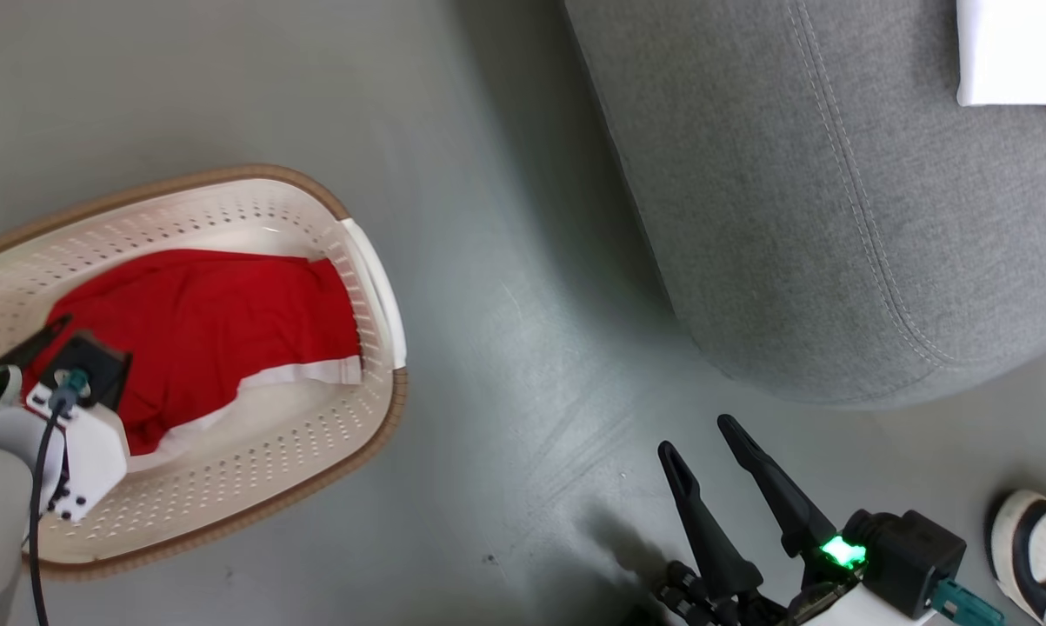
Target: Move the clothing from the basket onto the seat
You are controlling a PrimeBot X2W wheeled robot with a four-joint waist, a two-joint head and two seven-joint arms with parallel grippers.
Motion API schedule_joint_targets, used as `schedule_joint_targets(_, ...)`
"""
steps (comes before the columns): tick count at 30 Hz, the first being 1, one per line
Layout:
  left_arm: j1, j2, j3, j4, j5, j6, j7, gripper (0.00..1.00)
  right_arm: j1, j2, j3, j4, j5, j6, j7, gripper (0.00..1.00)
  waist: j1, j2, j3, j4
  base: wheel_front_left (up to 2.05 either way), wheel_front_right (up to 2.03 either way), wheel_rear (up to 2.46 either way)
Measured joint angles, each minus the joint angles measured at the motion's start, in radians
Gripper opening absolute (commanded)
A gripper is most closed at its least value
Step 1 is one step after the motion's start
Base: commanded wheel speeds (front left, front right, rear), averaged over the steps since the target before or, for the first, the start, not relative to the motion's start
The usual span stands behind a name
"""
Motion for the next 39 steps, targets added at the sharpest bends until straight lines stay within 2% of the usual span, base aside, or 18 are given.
schedule_joint_targets(11,-0.043,0.040,-0.055,0.070,0.023,0.000,0.068,1.00,-0.035,0.001,0.036,-0.002,0.032,0.000,0.000,1.00,0.0000,-0.0001,0.064,-0.051,0.00,0.00,0.00)
schedule_joint_targets(18,-0.084,0.082,-0.146,0.104,0.114,0.000,0.131,1.00,-0.042,0.002,0.060,-0.006,0.057,0.000,0.000,1.00,0.0000,0.0000,0.097,-0.082,0.00,0.00,0.00)
schedule_joint_targets(26,-0.132,0.058,-0.168,0.135,0.110,0.000,0.171,1.00,-0.060,0.003,0.073,-0.008,0.077,0.000,0.000,1.00,0.0000,0.0000,0.124,-0.110,0.00,0.00,0.00)
schedule_joint_targets(39,-0.177,0.053,-0.250,0.207,0.107,0.000,0.250,1.00,-0.059,0.003,0.066,-0.013,0.088,0.000,0.000,1.00,0.0000,0.0000,0.136,-0.131,0.00,0.00,0.00)
